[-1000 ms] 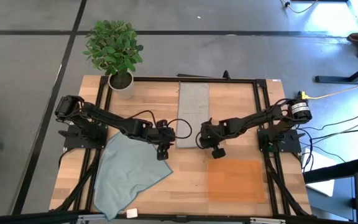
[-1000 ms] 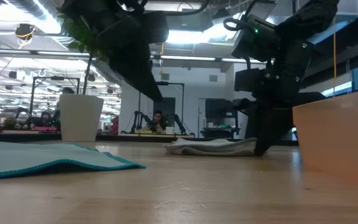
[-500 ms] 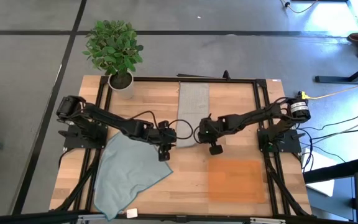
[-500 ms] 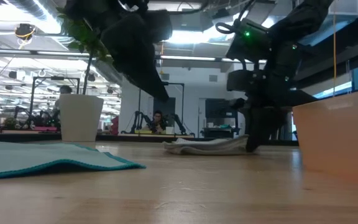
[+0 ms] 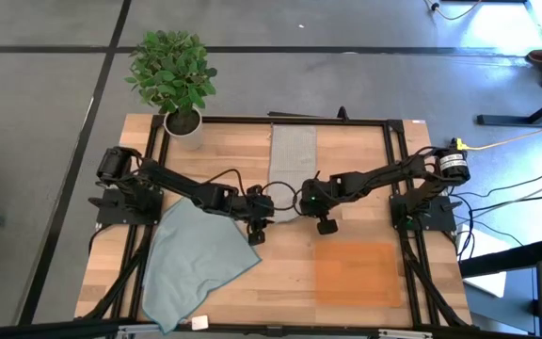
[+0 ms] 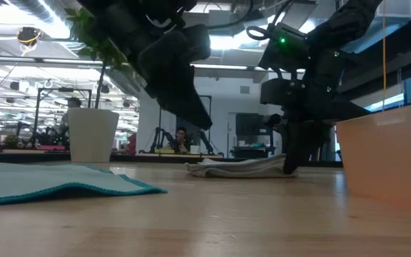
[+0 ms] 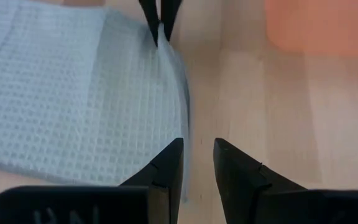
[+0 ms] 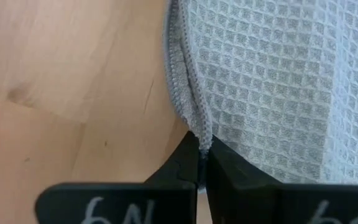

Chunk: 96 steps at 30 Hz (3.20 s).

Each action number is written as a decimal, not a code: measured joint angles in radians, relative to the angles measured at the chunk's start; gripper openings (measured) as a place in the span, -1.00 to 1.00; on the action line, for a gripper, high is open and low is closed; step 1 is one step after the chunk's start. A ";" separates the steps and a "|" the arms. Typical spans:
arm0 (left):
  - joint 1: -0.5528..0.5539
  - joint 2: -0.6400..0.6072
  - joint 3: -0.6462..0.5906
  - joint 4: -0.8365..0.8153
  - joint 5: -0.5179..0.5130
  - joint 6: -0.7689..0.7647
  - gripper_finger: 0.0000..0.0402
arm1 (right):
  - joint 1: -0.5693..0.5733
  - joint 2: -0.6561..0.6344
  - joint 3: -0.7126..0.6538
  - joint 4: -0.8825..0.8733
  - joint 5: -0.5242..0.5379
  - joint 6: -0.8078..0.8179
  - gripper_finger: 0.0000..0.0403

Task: Roll microfiber towels into tight, uniform cylinder then place into a basket
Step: Roll the gray microfiber towel

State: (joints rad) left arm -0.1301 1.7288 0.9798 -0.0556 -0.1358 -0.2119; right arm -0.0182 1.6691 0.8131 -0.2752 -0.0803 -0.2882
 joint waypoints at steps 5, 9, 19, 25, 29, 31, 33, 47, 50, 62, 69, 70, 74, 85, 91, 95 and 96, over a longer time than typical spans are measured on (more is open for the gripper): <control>-0.009 0.070 -0.002 0.025 -0.008 0.074 -0.60 | 0.000 -0.001 0.001 0.001 0.000 0.012 -0.95; -0.025 0.087 -0.001 0.061 -0.017 0.161 -0.60 | -0.001 -0.001 0.001 0.002 -0.003 0.023 -0.94; -0.032 0.092 -0.001 0.071 -0.087 0.162 -0.60 | -0.001 -0.001 0.001 0.005 -0.003 0.023 -0.94; -0.033 0.137 0.000 0.078 -0.088 0.162 -0.60 | -0.001 -0.001 0.001 0.010 -0.002 0.023 -0.94; -0.033 0.142 0.000 0.083 -0.106 0.162 -0.60 | -0.001 -0.001 0.001 0.011 -0.002 0.026 -0.94; -0.033 0.142 0.000 0.082 -0.137 0.162 -0.60 | -0.001 -0.002 0.001 0.012 -0.002 0.026 -0.94; -0.032 0.142 0.000 0.082 -0.142 0.162 -0.60 | -0.001 -0.002 0.001 0.013 -0.002 0.026 -0.94; -0.034 0.183 0.002 0.103 -0.109 0.162 -0.60 | -0.001 -0.002 0.001 0.015 -0.002 0.024 -0.94; -0.034 0.193 0.001 0.105 -0.112 0.162 -0.60 | -0.001 -0.003 0.001 0.017 -0.002 0.025 -0.94; -0.031 0.198 0.004 0.059 -0.126 0.139 -0.97 | -0.001 -0.003 0.002 0.015 -0.002 0.024 -0.94; -0.007 0.163 0.000 0.024 -0.059 0.029 -1.00 | -0.002 -0.003 0.005 -0.004 -0.023 0.041 -0.94; -0.001 0.149 -0.001 0.011 -0.049 0.024 -1.00 | -0.004 -0.003 0.006 -0.006 -0.037 0.052 -0.94; 0.037 0.103 -0.002 -0.012 0.055 0.001 -1.00 | -0.013 -0.003 0.035 -0.055 -0.105 0.077 -0.94; 0.115 0.023 -0.001 -0.044 0.113 -0.055 -1.00 | -0.070 -0.003 0.110 -0.204 -0.158 0.208 -0.94; 0.151 0.026 0.001 -0.086 0.099 -0.119 -1.00 | -0.107 -0.003 0.146 -0.247 -0.158 0.266 -0.94; 0.170 0.026 0.002 -0.087 0.072 -0.109 -1.00 | -0.138 -0.003 0.157 -0.254 -0.140 0.321 -0.94; 0.176 0.026 0.004 -0.087 0.072 -0.097 -1.00 | -0.147 -0.003 0.157 -0.254 -0.138 0.338 -0.94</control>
State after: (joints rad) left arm 0.0455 1.7550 0.9835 -0.1426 -0.0642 -0.3087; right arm -0.1648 1.6661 0.9699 -0.5297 -0.2182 0.0494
